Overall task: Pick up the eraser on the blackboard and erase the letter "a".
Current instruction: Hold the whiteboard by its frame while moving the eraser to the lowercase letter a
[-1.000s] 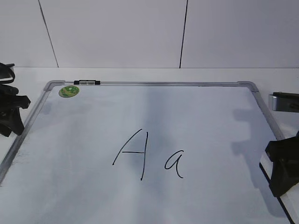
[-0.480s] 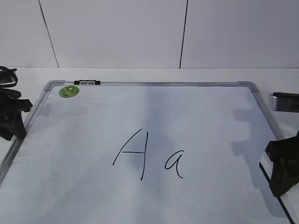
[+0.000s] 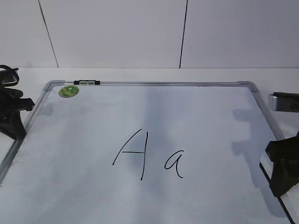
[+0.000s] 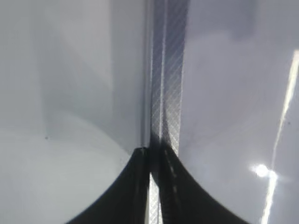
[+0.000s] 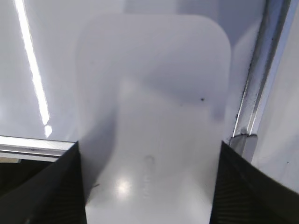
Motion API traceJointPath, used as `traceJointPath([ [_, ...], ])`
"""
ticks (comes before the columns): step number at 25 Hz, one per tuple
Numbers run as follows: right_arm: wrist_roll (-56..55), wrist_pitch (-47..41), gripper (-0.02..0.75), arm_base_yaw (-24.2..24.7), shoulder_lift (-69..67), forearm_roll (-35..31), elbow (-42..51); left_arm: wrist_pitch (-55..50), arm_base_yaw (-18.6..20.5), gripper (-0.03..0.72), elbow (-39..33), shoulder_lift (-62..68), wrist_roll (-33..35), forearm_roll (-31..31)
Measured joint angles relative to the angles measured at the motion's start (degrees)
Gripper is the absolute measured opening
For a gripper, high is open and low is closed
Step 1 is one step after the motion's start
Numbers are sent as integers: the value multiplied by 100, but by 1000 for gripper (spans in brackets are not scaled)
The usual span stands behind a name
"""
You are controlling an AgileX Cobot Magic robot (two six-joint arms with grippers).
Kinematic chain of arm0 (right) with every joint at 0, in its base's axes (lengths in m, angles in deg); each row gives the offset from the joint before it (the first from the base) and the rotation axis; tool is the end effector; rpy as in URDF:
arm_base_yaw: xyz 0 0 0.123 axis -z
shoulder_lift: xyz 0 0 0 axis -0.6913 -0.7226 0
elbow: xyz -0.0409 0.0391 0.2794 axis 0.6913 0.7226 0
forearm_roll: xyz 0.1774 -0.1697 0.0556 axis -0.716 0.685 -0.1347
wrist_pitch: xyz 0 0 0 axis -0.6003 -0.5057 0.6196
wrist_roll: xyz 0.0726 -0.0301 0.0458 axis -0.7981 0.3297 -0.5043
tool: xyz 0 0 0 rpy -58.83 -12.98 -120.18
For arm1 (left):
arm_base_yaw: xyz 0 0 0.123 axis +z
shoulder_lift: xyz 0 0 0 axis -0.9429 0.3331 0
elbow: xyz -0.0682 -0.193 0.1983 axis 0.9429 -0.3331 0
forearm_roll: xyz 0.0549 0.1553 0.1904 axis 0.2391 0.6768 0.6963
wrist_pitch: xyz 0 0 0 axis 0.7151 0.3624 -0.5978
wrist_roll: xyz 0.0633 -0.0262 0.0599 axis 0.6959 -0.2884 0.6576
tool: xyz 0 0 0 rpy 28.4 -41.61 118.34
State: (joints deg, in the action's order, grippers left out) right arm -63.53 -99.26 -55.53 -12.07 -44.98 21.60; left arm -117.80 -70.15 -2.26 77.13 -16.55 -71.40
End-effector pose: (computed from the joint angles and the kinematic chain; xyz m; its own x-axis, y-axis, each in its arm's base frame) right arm 0.2235 0.0562 0.2281 -0.9910 -0.0913 0.0978 -0.0824 0.9924 0.0911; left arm 0.3691 -0.0163 0.1509 -0.9988 -0.0294 -0.0385 -0.0208 0.9779 -0.2082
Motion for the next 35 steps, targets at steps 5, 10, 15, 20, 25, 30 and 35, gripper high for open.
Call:
traceJointPath([
  [5,0,0,530,0,0,0,0,-22,0,15,9,13,0,-19],
  [10,0,0,530,0,0,0,0,-48,0,15,22,13,0,-19],
  [15,0,-24,530,0,-175,24,-167,-59,0,15,34,13,0,-19],
  [20,-12,-23,530,-134,-659,172,-789,-69,0,15,34,13,0,-19],
  [25,-254,-23,530,-531,-1206,665,-1530,-69,0,15,34,13,0,-34],
  [30,-369,-23,530,-904,-1636,783,-2000,-69,0,15,34,13,0,-34],
  [35,-437,-12,530,-1291,-2007,913,-2189,-69,0,15,34,13,0,-34],
])
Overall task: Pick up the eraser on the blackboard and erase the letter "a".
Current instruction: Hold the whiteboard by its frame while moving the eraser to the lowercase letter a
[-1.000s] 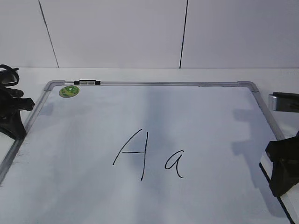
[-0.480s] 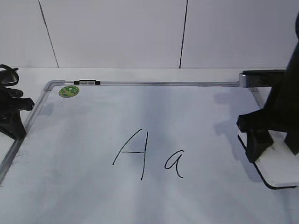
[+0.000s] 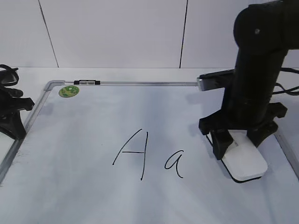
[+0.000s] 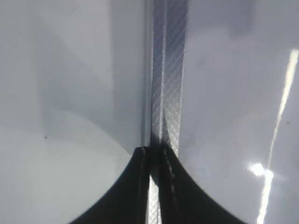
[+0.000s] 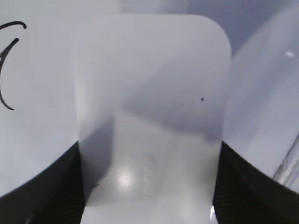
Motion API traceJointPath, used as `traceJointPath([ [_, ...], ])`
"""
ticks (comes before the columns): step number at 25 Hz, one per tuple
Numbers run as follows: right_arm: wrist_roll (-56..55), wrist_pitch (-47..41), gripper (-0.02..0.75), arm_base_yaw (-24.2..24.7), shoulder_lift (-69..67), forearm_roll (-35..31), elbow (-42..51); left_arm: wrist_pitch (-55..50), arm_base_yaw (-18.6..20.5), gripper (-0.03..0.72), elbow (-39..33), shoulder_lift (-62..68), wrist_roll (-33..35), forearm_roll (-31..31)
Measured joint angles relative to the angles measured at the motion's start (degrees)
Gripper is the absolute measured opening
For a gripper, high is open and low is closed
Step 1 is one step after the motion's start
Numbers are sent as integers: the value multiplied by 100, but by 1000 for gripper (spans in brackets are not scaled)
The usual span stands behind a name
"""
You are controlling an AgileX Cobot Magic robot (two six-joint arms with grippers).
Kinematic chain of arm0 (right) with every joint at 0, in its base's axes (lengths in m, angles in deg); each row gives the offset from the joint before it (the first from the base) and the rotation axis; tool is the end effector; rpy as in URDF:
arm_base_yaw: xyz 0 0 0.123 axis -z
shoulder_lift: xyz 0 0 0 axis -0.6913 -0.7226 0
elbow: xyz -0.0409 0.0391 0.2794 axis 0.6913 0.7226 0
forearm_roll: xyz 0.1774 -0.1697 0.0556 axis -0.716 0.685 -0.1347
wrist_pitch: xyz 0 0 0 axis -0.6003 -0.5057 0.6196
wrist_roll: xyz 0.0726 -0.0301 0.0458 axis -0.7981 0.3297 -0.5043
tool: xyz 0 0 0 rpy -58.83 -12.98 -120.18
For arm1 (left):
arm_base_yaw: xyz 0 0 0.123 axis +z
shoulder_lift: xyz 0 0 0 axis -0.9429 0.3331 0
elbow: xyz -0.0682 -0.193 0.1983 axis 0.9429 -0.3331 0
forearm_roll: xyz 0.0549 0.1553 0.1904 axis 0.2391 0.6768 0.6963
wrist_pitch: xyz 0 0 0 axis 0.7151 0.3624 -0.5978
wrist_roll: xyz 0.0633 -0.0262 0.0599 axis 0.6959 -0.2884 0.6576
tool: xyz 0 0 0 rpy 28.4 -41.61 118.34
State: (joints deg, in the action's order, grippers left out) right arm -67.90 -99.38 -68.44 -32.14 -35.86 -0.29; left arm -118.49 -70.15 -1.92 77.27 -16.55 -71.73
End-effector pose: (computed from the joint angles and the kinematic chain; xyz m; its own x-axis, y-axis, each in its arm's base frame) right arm 0.3044 0.1354 0.2167 -0.9548 -0.2927 0.0521 -0.2954 0.9539 -0.0539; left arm 0.3694 -0.0169 0.1514 -0.9991 -0.0304 -0.0302 -0.0232 0.9765 -0.2144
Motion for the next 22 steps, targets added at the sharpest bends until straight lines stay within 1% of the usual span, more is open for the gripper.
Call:
traceJointPath([
  [5,-23,188,530,-296,-324,0,-79,0,0,15,0,0,0,0],
  [11,-35,523,530,-529,-525,0,-89,-2,0,15,0,0,0,0],
  [22,37,876,529,-575,-762,-207,-122,-12,0,15,0,0,0,0],
])
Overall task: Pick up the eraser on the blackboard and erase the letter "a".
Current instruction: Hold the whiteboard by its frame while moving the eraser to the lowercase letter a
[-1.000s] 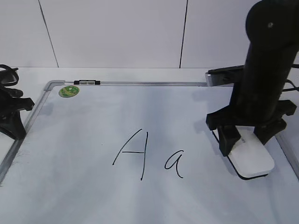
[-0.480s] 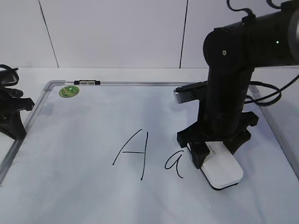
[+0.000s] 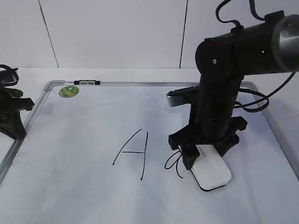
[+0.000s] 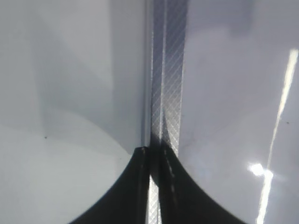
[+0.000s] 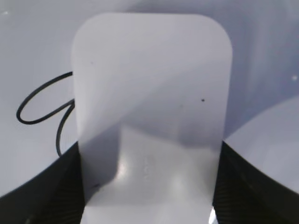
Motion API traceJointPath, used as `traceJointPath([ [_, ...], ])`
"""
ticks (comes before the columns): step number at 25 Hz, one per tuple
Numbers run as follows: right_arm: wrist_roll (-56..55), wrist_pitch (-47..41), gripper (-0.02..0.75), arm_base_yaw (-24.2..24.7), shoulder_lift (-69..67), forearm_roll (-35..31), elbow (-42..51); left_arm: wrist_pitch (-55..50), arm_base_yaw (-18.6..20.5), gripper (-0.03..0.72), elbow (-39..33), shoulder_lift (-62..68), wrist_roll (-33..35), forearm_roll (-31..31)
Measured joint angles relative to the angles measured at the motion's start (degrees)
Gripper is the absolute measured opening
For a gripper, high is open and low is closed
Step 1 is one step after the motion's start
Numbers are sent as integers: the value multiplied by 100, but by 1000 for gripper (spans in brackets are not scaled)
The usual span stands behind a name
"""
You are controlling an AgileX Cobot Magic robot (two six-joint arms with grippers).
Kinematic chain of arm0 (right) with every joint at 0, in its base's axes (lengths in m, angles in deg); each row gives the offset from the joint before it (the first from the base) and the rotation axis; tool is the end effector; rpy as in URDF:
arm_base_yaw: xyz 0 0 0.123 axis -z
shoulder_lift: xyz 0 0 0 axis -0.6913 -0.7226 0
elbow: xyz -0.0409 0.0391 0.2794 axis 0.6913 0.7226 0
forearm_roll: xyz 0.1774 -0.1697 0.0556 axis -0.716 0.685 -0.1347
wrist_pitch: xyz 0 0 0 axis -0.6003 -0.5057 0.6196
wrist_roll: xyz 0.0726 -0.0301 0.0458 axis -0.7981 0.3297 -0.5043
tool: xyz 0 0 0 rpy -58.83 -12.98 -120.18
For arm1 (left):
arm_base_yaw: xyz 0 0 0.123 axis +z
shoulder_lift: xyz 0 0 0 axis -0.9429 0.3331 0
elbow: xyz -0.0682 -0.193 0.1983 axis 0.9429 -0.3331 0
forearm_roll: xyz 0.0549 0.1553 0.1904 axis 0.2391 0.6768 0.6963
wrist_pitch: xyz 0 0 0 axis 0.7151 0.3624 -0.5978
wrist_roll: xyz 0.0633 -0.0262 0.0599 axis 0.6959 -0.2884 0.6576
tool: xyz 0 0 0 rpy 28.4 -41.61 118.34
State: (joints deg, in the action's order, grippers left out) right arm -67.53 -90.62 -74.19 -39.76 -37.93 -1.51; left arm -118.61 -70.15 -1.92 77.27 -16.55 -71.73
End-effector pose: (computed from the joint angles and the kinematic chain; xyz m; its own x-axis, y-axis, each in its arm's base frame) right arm 0.3114 0.1819 0.1747 -0.9235 -0.3833 0.0162 -0.3835 0.9234 -0.0143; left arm 0.3693 -0.0169 0.1514 -0.9992 -0.0300 -0.0282 -0.0232 0.9764 -0.2147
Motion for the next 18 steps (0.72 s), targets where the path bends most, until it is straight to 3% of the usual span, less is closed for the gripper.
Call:
traceJointPath([
  [18,34,101,529,0,-129,-77,-72,0,0,15,0,0,0,-4],
])
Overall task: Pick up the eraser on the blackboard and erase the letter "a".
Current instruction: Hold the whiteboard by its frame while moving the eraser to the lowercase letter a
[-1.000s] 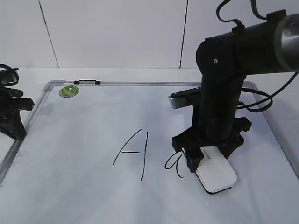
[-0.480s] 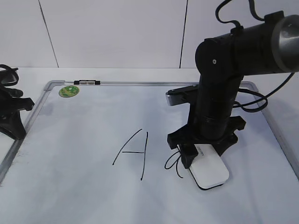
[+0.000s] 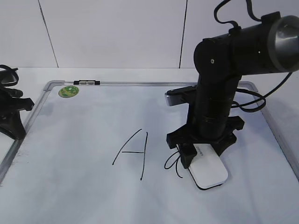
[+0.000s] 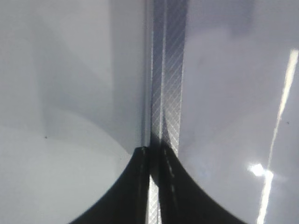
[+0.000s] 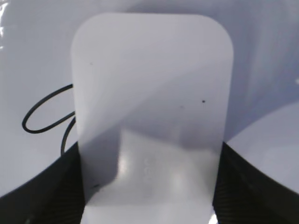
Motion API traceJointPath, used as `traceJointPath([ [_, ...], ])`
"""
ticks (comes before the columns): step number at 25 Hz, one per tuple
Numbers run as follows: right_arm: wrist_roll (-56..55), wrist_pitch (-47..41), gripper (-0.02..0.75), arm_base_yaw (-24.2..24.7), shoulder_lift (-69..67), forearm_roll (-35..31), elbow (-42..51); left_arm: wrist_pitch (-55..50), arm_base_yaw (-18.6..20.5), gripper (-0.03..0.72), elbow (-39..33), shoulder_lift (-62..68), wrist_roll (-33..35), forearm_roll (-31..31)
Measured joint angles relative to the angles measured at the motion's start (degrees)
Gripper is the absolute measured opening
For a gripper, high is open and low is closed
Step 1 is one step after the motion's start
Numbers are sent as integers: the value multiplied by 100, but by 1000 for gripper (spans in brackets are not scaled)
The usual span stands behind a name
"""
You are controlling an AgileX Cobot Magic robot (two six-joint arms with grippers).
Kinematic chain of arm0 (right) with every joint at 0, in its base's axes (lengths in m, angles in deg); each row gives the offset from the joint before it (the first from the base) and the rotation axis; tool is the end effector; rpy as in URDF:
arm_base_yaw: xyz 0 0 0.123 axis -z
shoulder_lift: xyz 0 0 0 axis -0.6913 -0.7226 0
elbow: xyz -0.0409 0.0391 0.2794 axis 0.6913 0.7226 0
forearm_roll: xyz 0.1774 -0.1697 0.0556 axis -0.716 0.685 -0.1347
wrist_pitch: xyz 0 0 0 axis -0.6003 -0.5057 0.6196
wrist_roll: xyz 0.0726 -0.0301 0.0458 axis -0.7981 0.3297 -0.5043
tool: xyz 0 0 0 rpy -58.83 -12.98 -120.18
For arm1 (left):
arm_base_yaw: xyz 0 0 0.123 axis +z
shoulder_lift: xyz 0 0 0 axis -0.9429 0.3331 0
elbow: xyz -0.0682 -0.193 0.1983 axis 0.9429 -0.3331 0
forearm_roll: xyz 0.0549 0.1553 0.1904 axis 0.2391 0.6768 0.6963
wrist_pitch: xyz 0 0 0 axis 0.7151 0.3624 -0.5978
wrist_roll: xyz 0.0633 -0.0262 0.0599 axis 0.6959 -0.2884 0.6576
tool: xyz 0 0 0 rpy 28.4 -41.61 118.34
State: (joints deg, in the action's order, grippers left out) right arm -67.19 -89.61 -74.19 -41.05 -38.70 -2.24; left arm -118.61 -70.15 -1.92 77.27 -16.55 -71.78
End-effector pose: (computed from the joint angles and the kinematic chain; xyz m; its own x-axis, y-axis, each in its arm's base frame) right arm 0.3154 0.1855 0.1694 -0.9238 -0.3827 0.0101 -0.3827 0.9239 -0.0016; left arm 0.3693 -0.0170 0.1514 -0.9991 -0.0305 -0.0282 -0.0237 0.9762 -0.2154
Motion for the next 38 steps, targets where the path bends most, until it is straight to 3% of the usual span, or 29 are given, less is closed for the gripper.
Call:
traceJointPath([
  [19,136,29,529,-447,-34,44,-62,0,0,15,0,0,0,0],
  [29,324,-294,529,-697,-217,-540,-495,0,0,15,0,0,0,-9],
  [38,23,-434,529,-742,-325,-46,-609,0,0,15,0,0,0,-13],
])
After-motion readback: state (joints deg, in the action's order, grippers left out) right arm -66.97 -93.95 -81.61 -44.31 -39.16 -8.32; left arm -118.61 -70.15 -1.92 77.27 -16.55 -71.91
